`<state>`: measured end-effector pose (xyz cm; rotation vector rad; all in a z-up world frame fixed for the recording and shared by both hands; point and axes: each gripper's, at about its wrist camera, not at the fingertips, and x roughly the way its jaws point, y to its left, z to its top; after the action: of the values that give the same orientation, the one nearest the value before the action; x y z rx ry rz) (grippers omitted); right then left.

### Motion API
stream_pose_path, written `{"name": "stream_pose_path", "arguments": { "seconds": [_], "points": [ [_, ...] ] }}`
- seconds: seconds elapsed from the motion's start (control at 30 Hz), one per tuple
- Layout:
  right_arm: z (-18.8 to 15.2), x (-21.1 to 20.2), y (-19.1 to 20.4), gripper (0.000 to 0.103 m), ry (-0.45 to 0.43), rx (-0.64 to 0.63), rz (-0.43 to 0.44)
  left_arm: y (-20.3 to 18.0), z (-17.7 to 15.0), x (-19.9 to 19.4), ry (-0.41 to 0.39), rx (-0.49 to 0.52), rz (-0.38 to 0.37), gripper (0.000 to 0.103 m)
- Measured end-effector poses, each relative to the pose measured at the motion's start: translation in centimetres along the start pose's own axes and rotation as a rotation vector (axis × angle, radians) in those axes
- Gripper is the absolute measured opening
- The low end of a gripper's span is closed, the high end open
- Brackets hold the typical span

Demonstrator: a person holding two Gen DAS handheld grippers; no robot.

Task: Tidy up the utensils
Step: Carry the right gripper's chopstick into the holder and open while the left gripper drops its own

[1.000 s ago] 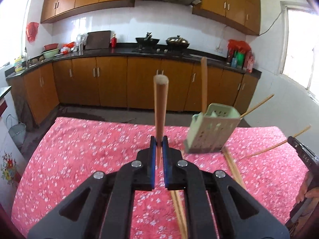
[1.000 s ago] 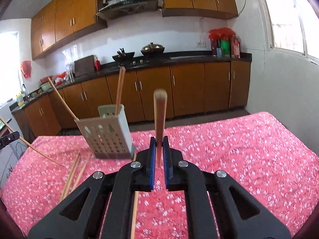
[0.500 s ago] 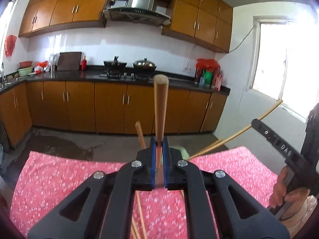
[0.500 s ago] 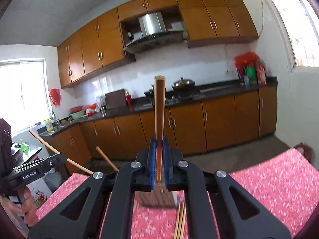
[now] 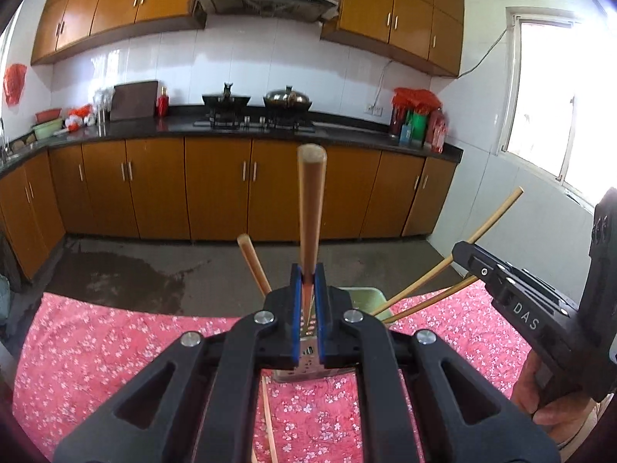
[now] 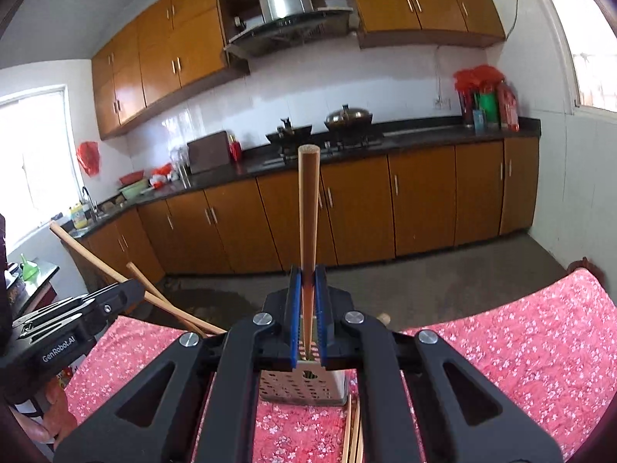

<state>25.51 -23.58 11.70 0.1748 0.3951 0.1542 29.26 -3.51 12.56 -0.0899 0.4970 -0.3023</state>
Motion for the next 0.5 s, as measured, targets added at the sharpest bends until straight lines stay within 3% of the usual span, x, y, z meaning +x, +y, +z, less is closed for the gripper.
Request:
{"name": "stream_pose_path", "arguments": {
  "seconds": [0.13,0.3,0.37,0.43,0.5],
  "points": [
    [-0.5,0.4,0.1,0.009,0.014,-0.006,-0.003,0.7,-0.5,0.7,0.001,-0.014,0.003,0.009],
    [-0.1,-0.3,0.1,0.009,-0.001,0.006,-0.003,1.3,-0.3,-0.3,-0.028,-0.021,0.012,0.019],
    [0.2,-1.0,0.3,0.015,-0.019,-0.005,-0.007,1.3,-0.3,-1.3,-0.048,-0.023,0.016,0.021],
    [0.6,-2.4,0.5,0.03,-0.056,-0.015,-0.012,1.5,-0.2,-2.4,-0.068,-0.027,0.025,0.022],
    [1.0,-3.8,0.7,0.031,-0.085,-0.026,-0.018,1.7,-0.3,-3.7,-0.088,-0.031,0.032,0.024]
  ]
}}
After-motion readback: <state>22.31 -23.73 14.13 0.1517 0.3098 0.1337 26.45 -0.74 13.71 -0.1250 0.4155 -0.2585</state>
